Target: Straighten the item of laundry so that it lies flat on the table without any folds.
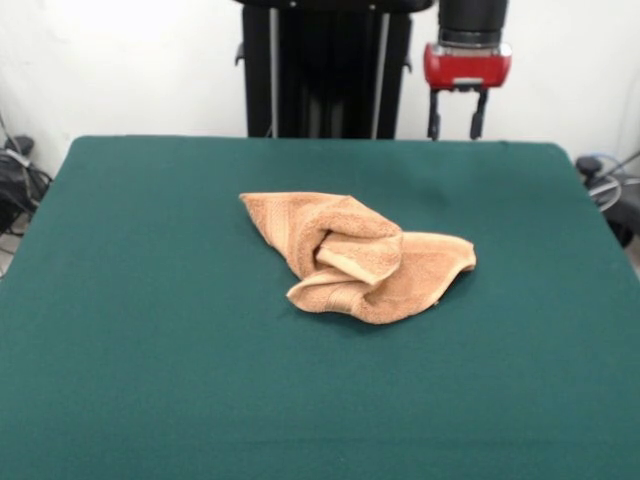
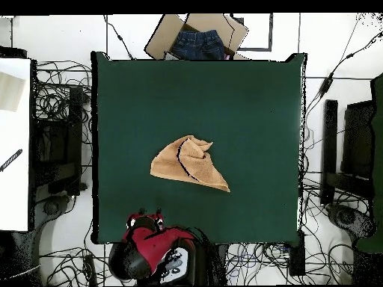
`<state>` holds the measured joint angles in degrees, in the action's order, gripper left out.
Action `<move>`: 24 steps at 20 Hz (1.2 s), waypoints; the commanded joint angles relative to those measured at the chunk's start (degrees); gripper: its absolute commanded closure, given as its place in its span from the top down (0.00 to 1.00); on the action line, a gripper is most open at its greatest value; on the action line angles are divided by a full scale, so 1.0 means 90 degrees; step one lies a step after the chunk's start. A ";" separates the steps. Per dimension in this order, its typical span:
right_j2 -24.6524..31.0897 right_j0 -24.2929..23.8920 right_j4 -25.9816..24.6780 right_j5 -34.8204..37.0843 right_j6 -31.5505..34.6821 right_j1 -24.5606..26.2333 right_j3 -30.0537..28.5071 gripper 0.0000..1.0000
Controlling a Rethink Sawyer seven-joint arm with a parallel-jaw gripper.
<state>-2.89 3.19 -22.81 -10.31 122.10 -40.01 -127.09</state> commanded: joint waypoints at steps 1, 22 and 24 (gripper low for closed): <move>0.0531 0.0078 0.0025 0.0302 0.0547 0.0089 0.0228 1.00; 0.0354 0.0259 0.0032 0.0008 0.0658 0.0208 0.0162 1.00; 0.0365 0.0247 0.0021 0.0026 0.0645 0.0198 0.0167 1.00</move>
<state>-2.89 4.69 -22.81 -10.31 122.10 -40.15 -127.09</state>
